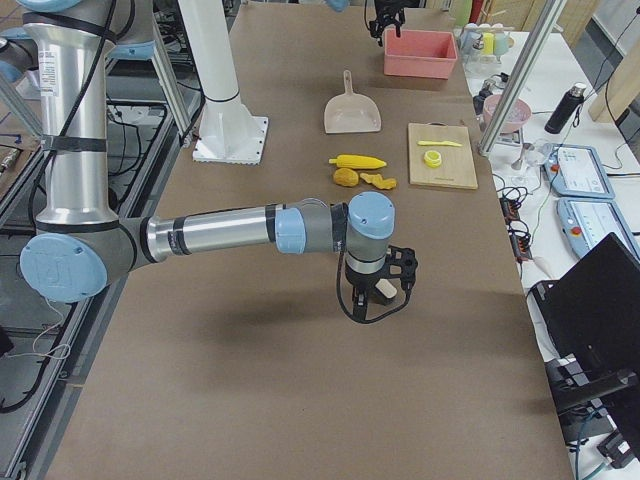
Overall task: Sweep and dump trash into bin
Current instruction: 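Move the left gripper down to the white dustpan handle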
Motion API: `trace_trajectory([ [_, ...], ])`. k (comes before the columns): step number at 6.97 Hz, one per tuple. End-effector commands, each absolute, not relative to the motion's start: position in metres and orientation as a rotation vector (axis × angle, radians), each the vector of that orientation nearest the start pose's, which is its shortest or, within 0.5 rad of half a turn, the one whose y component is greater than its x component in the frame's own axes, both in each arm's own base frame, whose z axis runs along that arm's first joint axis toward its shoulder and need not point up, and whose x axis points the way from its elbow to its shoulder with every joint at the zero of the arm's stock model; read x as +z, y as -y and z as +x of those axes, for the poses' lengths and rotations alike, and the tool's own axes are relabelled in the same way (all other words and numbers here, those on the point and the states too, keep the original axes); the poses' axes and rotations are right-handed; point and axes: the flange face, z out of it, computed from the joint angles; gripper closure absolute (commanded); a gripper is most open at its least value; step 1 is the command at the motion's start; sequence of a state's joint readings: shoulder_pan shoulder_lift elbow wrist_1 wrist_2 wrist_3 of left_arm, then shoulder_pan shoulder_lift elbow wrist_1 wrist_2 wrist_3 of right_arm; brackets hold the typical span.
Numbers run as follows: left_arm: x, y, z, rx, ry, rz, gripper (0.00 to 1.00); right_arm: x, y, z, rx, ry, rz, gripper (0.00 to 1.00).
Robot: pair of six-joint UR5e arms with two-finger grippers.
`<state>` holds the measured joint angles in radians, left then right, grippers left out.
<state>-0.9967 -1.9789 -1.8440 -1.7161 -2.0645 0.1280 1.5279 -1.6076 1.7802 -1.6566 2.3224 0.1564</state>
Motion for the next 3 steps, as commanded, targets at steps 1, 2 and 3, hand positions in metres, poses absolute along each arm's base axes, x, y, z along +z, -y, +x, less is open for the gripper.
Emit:
trace_trajectory([
  [1,0.288,0.53,0.299,0.924,-0.68,0.692,0.09,0.587,0.478,0.045,0.078,0.755,0.001,0.0],
  [2,0.28,0.519,0.312,0.962,-0.696,0.708,0.03,0.587,0.477,0.045,0.078,0.757,0.001,0.0],
  [3,0.279,0.501,0.339,1.011,-0.715,0.688,0.01,0.588,0.477,0.045,0.08,0.757,-0.001,0.0],
])
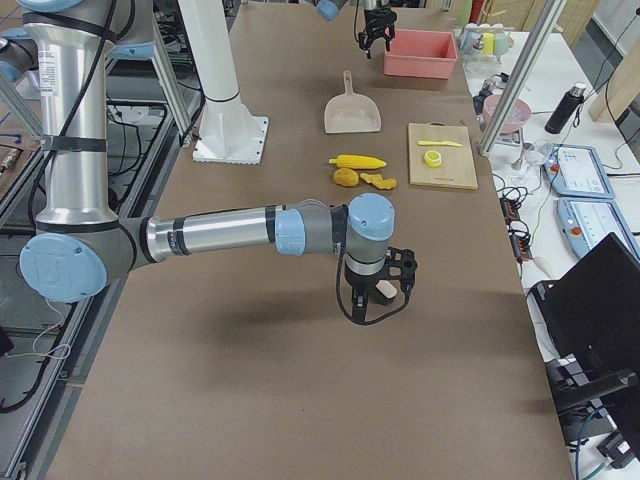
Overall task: Sweep and dump trash into bin
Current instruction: 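Move the left gripper down to the white dustpan handle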
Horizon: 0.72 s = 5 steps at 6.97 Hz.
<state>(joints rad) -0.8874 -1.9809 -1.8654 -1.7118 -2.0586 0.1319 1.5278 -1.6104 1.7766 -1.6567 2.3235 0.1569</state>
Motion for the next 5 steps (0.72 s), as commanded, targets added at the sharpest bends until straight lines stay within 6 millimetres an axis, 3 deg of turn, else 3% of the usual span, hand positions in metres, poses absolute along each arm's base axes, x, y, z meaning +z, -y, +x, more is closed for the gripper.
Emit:
trace_trajectory([
  [1,0.281,0.482,0.369,1.059,-0.731,0.666,0.01,0.59,0.474,0.045,0.082,0.756,-0.006,0.0],
  [3,0.283,0.471,0.382,1.084,-0.737,0.658,0.01,0.592,0.472,0.044,0.082,0.756,-0.011,0.0],
  [5,0.291,0.473,0.384,1.075,-0.676,0.615,0.01,0.59,0.472,0.045,0.082,0.756,-0.006,0.0],
])
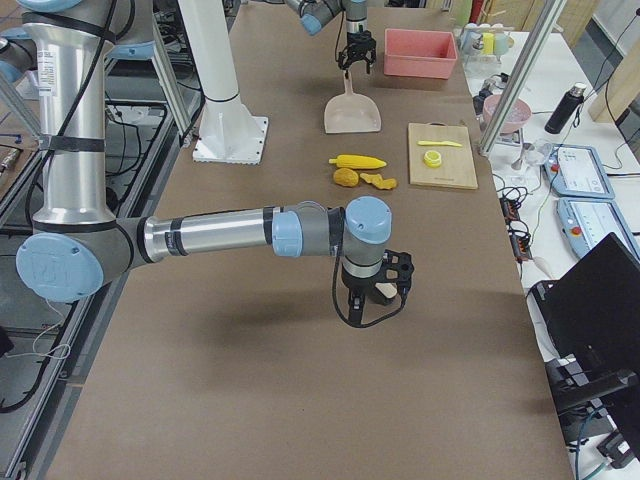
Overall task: Sweep and dump trash into bin
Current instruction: 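Move the left gripper down to the white dustpan handle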
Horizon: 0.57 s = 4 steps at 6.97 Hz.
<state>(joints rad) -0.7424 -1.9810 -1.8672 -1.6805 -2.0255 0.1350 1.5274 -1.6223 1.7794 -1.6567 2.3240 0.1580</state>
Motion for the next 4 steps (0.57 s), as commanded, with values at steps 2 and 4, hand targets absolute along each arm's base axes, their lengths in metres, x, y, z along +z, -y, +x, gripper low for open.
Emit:
trace_trajectory([
  [2,0.302,0.474,0.387,1.202,-0.551,0.657,0.01,0.59,0.472,0.045,0.082,0.755,-0.006,0.0],
  [4,0.317,0.469,0.394,1.214,-0.529,0.634,0.01,0.59,0.472,0.045,0.082,0.755,-0.006,0.0],
])
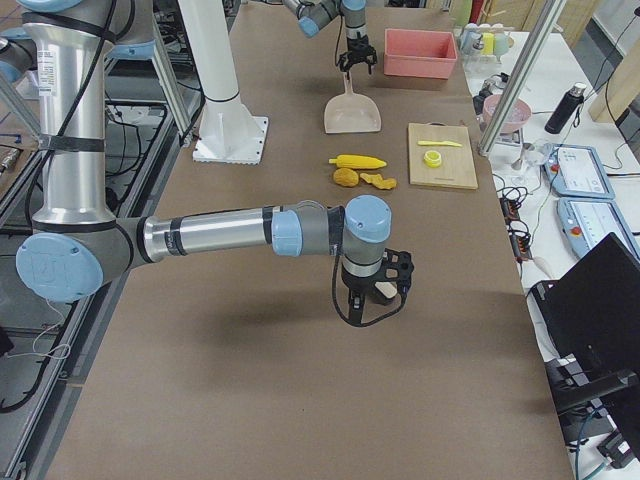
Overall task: Sweep and dump trash into bin
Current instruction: 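Move the left gripper down to the white dustpan handle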
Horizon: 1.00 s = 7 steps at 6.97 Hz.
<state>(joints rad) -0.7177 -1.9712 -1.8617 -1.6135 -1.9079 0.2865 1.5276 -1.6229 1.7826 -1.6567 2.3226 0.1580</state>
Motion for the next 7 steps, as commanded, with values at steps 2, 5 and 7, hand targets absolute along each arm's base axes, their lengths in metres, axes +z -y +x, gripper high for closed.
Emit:
trace_trajectory([
  [2,0.328,0.457,0.412,1.246,-0.535,0.603,0.01,0.589,0.472,0.045,0.08,0.755,-0.004,0.0],
  [5,0.347,0.455,0.428,1.265,-0.532,0.554,0.02,0.589,0.472,0.045,0.08,0.755,-0.004,0.0],
  [7,0.348,0.455,0.432,1.27,-0.536,0.546,0.3,0.588,0.474,0.045,0.079,0.757,-0.001,0.0],
])
